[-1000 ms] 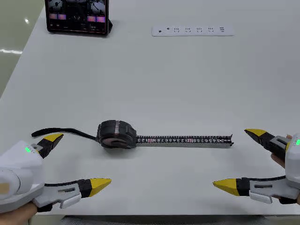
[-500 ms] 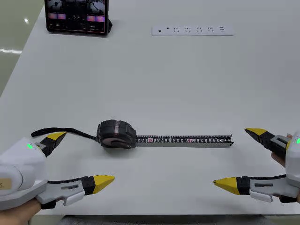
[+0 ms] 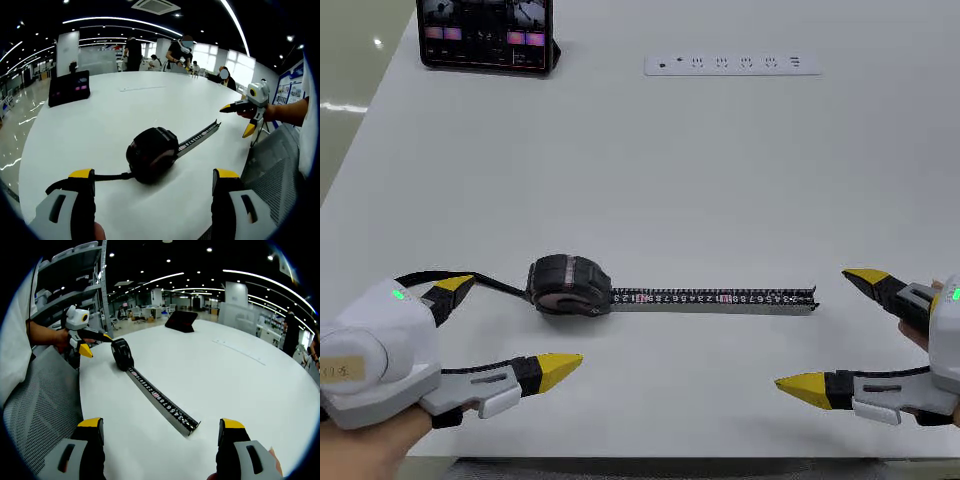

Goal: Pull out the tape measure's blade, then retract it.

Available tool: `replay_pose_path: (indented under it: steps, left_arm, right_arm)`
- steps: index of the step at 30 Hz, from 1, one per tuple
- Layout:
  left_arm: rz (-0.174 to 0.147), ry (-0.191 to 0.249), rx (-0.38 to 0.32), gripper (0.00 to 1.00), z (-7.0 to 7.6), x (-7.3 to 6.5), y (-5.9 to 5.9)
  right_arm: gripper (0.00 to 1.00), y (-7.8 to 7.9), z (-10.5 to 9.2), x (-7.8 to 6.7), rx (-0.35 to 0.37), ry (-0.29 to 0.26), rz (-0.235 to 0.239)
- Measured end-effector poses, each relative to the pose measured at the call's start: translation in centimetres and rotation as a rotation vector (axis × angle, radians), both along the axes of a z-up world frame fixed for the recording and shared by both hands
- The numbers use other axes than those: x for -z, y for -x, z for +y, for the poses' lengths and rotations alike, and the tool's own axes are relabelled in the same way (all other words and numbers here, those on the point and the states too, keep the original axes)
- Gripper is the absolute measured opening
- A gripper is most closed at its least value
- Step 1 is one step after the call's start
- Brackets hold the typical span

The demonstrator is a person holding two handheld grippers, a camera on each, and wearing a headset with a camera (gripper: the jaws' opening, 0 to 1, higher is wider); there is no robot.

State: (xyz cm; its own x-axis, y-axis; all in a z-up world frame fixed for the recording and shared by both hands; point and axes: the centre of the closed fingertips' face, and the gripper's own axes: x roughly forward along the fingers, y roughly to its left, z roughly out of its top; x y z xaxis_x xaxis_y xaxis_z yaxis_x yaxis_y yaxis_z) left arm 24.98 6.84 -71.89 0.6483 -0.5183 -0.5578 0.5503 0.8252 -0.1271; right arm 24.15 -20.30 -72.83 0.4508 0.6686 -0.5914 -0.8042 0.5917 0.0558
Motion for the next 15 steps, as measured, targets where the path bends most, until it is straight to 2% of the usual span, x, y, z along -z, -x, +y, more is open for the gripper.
replay_pose_path:
  steps: [6,15]
  left_arm:
    - [-0.003,0.009,0.003,0.94,-0.9,-0.2,-0.4]
    - [0.016,0.030,-0.009,0.93,-2.3,-0.2,-0.9]
  right_arm:
    - [0.94,-0.2,0.0,-0.1,-0.005,0.002,-0.002]
    - [0.94,-0.4,0.0,0.0,-0.007,0.002,-0.004]
